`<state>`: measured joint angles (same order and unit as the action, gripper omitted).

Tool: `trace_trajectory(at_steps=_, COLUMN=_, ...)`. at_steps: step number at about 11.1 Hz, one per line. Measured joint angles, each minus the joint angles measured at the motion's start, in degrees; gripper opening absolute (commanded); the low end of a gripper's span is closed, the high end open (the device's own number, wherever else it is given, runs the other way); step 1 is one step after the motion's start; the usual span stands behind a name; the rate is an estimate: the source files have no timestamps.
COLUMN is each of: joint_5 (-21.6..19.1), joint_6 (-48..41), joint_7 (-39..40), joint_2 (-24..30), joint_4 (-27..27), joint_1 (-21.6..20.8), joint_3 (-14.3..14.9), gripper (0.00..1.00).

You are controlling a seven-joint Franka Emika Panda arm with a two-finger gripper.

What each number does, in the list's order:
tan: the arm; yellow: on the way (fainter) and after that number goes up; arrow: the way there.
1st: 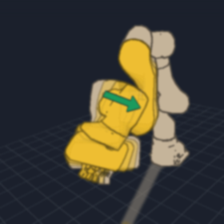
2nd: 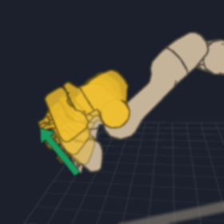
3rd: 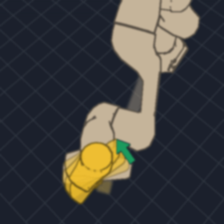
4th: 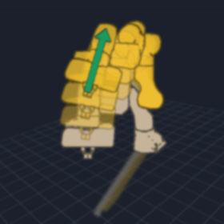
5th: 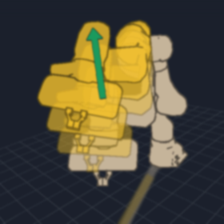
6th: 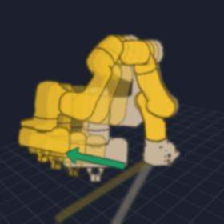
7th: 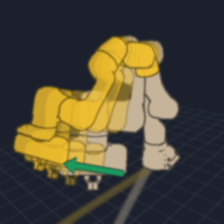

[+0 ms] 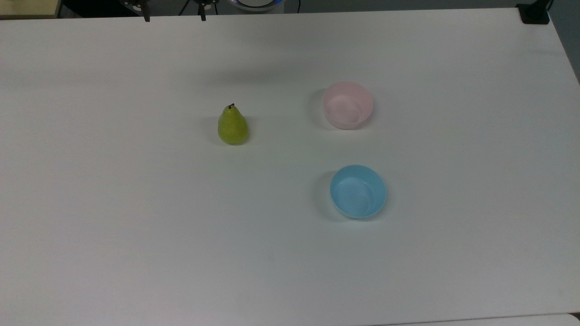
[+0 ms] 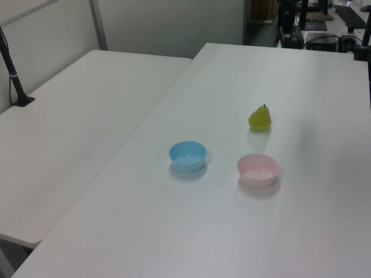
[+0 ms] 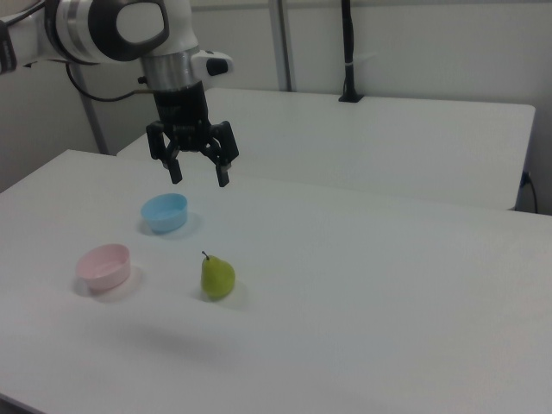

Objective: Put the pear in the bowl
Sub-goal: 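Move the open gripper toward the yellow-green pear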

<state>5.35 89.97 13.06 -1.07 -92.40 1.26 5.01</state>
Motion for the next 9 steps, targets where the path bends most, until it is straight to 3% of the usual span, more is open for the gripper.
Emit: trace_trajectory(at_steps=9, joint_5=0.0, joint_6=1.6, joint_7=0.3, joint_2=-3.2, joint_4=-0.1, joint_1=-0.2, joint_3=-0.1, gripper=1.00)
